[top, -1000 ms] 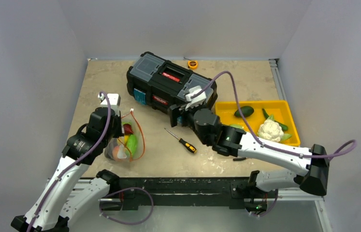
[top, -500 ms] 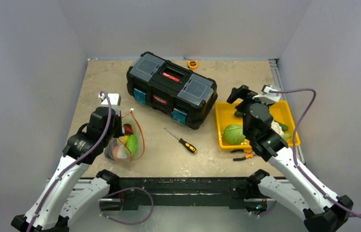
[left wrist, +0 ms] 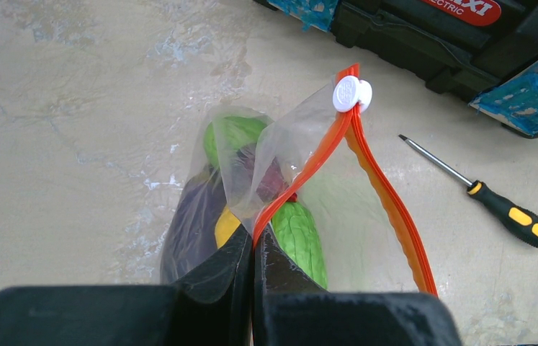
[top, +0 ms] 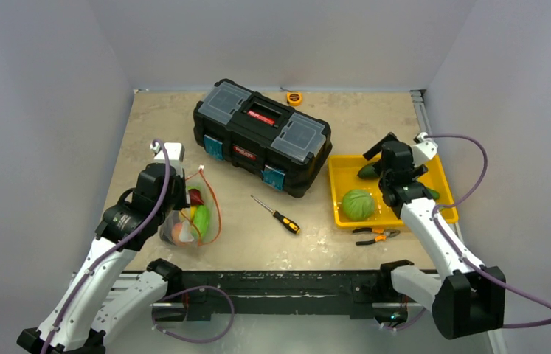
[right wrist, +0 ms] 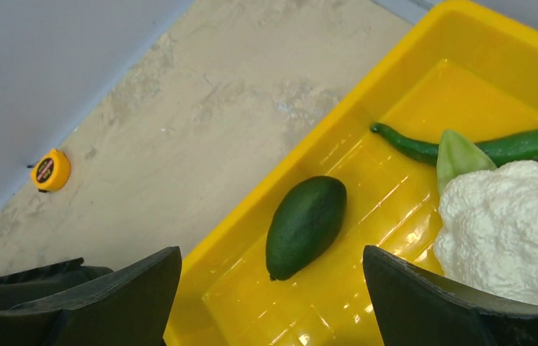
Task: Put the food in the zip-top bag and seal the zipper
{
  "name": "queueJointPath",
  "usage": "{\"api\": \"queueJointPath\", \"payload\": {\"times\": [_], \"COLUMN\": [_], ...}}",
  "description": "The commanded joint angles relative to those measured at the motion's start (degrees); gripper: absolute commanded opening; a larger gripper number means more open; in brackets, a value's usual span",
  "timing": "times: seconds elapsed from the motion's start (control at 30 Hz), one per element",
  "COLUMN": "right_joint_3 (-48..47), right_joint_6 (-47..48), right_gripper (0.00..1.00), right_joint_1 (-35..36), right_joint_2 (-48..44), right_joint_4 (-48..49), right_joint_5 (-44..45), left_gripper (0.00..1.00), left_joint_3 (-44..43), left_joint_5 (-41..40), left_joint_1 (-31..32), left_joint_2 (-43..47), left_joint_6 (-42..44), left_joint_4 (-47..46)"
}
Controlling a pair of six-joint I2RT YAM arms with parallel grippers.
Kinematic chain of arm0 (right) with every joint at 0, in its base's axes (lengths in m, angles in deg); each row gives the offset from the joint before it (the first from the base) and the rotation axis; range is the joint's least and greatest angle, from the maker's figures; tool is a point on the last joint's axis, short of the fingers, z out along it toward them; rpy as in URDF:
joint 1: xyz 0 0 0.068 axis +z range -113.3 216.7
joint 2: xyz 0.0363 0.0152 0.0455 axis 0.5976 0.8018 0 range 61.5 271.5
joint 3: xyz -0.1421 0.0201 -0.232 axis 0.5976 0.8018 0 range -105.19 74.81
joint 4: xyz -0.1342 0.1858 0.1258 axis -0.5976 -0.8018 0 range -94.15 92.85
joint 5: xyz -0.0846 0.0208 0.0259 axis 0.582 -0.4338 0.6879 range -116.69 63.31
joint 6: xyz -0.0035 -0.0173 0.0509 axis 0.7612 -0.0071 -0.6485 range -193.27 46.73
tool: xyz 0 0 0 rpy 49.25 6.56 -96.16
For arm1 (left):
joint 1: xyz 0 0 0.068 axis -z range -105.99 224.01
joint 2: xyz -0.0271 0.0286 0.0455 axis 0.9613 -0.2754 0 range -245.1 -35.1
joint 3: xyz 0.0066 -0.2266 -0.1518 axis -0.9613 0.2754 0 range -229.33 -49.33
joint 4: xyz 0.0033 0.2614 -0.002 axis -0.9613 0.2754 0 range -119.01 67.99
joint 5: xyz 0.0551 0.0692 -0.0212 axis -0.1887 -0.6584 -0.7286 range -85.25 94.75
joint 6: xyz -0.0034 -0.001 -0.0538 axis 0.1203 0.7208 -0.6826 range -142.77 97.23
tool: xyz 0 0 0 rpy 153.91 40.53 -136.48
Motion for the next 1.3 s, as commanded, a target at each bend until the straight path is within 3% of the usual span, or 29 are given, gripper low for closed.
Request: {"api": "queueJointPath", "payload": {"times": [0.0, 0.2, 0.53, 0.9, 1.1, 1.27], "right_joint_3": [1.01, 1.37, 2.43, 0.95, 0.83, 1.30], "right_joint_6": [-4.74, -3.46, -5.03, -6.59, -6.63, -6.45], "right_gripper": [0.99, 0.99, 0.99, 0.99, 0.89, 0.88], "right_joint_1": [-1.55, -2.59, -4.22, -6.78, -8.04, -8.95], "right_joint_2": [1.52, 4.56, 10.41, 21.73, 24.90, 25.12], "right_joint_4": [0.35, 0.87, 2.94, 10.51, 12.63, 13.89], "right_joint_5": [-5.15, -11.32, -6.89, -10.04, -10.20, -10.13], "left_gripper": [0.00, 0.00, 0.00, 0.00, 0.00, 0.00], "left_joint_3": [-0.14, -0.07, -0.14, -0.06, -0.09, -0.11], "left_joint_5": [0.21, 0.26, 0.52, 0.35, 0.43, 0.52], "left_joint_1": [-0.12, -0.12, -0.12, -0.12, -0.12, -0.16], "left_joint_2": [0.16, 0.10, 0.32, 0.34, 0.23, 0.22], "left_joint_6": [0.96, 0.97, 0.98, 0.99, 0.98, 0.97], "left_joint_4": [-1.34, -1.35, -1.43, -1.32, -1.36, -1.35]}}
